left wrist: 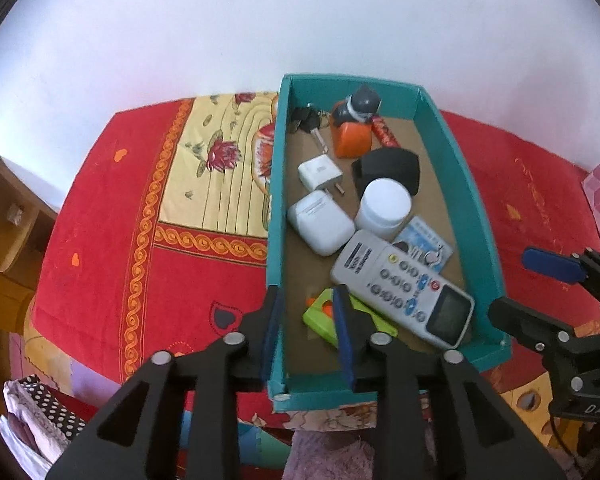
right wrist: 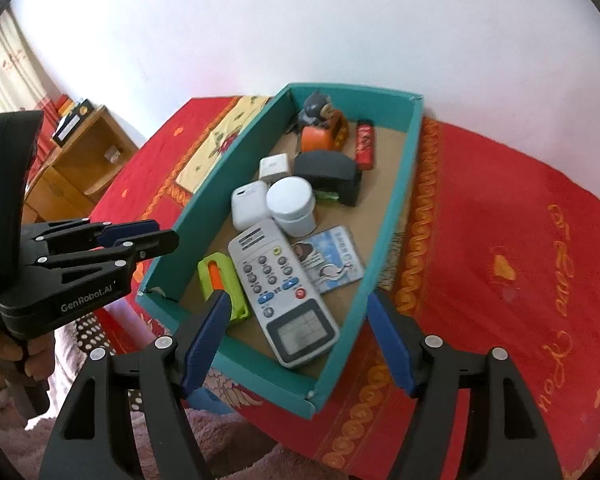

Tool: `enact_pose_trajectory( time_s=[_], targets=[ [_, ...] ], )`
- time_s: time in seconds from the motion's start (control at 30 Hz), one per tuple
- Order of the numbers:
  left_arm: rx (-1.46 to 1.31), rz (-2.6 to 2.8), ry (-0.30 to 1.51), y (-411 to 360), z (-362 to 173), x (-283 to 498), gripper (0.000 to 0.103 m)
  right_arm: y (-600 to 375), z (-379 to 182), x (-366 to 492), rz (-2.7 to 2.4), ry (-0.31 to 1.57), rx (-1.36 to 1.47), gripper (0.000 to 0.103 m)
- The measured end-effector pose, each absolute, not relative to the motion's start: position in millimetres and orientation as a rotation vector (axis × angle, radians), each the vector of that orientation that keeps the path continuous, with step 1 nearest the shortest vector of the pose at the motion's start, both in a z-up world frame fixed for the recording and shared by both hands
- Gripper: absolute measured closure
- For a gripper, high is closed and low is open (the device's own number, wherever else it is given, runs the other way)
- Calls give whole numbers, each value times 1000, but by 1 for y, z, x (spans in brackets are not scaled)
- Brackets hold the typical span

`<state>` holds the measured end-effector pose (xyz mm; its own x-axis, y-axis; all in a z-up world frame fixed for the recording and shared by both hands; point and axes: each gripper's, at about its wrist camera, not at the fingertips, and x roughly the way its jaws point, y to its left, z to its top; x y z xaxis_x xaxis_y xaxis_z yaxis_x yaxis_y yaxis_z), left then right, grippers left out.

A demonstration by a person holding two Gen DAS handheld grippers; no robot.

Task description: Organize objects

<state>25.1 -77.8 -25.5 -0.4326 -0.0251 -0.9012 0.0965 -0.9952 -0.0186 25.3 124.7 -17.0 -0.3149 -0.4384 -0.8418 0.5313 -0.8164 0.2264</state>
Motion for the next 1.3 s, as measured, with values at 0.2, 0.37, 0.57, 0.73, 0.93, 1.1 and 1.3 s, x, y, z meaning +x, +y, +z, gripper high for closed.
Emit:
enact_pose_trajectory(
  time_s=[0.2,0.37,0.57,0.73,0.93,1.1,1.3],
  targets=[
    [1581,-2602,88,-62,-11,28,39,143,2,30,-2238,101,1305,25],
    [1548,-2594,87,-52,-4,32,23,154,7,35,-2360,68,1260,15],
    [1541,-2568,90,-51,-6,39,21,165,-2,35,-2445,17,1271,15],
    [1566,-2584,103,-54,-13,34,21,168,4,38,-2482,-28,1270,15],
    [1603,-2617,112,-52,-18,33,21,163,3,39,-2501,-74,1292,15],
    [1601,-2637,114,-52,-20,34,21,157,-2,42,-2509,-46,1305,15],
    [1625,-2627,147,-56,-27,34,21,155,-7,42,-2507,-49,1334,15]
  ],
)
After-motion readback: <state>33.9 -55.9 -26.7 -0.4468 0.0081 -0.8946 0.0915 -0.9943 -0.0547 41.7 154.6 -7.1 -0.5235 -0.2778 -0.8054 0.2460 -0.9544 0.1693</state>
